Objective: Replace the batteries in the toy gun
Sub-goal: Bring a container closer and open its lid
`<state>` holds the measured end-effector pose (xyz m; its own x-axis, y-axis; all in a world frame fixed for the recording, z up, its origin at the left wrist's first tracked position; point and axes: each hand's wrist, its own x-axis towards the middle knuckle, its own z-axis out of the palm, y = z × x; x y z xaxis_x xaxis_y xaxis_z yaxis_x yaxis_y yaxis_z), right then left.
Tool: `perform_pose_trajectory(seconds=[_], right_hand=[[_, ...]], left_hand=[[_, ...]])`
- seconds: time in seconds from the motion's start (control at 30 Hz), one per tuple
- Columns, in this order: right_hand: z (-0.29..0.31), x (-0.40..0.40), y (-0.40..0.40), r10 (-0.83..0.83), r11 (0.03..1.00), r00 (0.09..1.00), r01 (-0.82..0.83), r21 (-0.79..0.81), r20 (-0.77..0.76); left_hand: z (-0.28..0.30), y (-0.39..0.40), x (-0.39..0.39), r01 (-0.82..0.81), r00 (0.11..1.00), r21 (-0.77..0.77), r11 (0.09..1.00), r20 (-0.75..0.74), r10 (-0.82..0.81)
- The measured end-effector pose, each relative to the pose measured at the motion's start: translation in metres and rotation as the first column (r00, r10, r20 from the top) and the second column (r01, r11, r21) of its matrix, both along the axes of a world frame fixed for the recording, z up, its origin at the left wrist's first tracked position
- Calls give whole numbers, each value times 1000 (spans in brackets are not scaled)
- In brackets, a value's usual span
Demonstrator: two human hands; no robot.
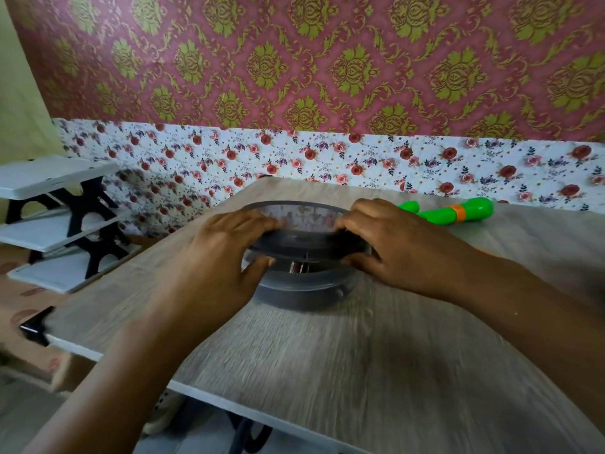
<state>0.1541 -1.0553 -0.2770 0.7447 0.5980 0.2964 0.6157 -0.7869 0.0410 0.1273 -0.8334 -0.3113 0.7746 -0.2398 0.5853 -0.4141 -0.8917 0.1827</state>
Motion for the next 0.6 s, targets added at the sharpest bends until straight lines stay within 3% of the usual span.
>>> perform_pose_trajectory(seconds=[0.3,0.5,0.6], right_hand=[[-11,-1,-2,61,998,998,-61,-6,29],[-12,8,0,8,1000,983,-5,18,-181],[-18,12,1,-11,999,983,4,-36,-185]], left_hand=[[0,17,-4,44,999,99,994,-37,-40],[-1,24,-1,100,992,111,989,-92,-90],[-4,25,4,133,984,143,981,-135,-114]])
